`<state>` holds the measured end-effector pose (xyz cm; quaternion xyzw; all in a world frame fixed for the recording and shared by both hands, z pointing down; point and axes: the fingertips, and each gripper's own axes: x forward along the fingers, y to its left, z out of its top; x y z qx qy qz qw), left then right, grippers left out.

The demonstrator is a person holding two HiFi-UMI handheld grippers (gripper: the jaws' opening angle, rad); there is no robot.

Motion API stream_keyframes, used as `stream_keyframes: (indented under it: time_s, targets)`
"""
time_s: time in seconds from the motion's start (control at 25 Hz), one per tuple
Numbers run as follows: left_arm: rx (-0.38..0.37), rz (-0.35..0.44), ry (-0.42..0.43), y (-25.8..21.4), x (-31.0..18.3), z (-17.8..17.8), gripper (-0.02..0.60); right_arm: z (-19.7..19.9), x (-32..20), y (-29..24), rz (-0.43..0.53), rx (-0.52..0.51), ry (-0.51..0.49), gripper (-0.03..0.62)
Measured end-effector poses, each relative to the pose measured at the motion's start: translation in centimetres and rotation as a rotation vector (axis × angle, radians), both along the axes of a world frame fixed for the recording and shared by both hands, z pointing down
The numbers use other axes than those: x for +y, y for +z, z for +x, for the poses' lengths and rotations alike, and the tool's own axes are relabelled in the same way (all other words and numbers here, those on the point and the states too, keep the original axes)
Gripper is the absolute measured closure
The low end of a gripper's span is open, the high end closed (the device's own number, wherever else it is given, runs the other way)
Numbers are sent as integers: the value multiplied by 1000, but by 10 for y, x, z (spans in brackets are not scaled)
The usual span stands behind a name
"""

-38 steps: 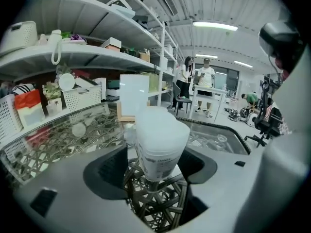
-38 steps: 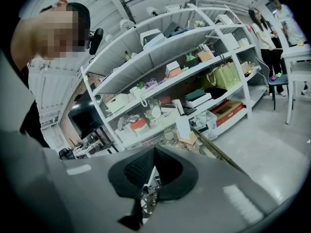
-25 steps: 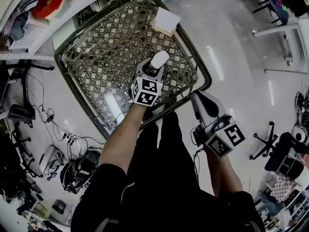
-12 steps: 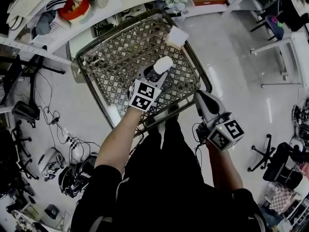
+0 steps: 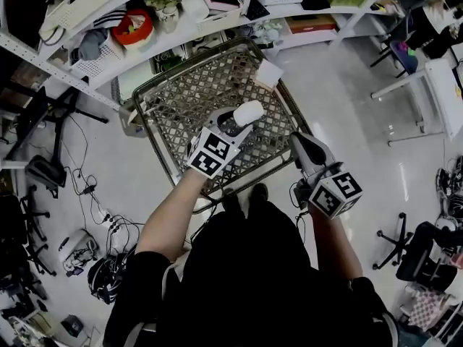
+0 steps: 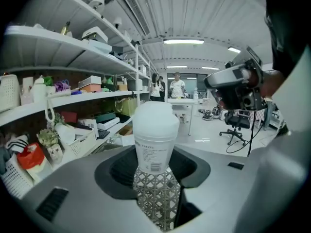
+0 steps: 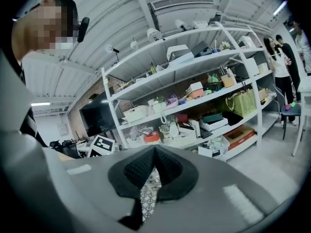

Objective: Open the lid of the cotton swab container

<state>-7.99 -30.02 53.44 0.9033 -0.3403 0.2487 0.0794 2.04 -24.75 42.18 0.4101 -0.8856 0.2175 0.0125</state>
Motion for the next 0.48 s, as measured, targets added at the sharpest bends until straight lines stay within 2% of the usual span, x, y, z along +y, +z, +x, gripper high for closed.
stream_keyframes:
  time_s: [0.16, 0.28, 0.36, 0.44, 0.48]
  targets:
    - [-9, -19, 65, -24, 20, 3, 385, 3, -3, -13, 27, 13, -18, 583]
    - [2, -59, 124, -41, 38, 8, 385, 6, 1, -21, 45, 9, -66, 583]
    - [-11, -57, 155, -52, 49, 13, 385, 8, 4, -27, 60, 2, -107, 582]
    - [-33, -53, 172, -62, 57, 18, 385, 12, 7, -31, 67, -3, -143, 514]
    - [-39, -55, 178, -66, 60, 21, 385, 13, 8, -32, 68, -3, -162, 502]
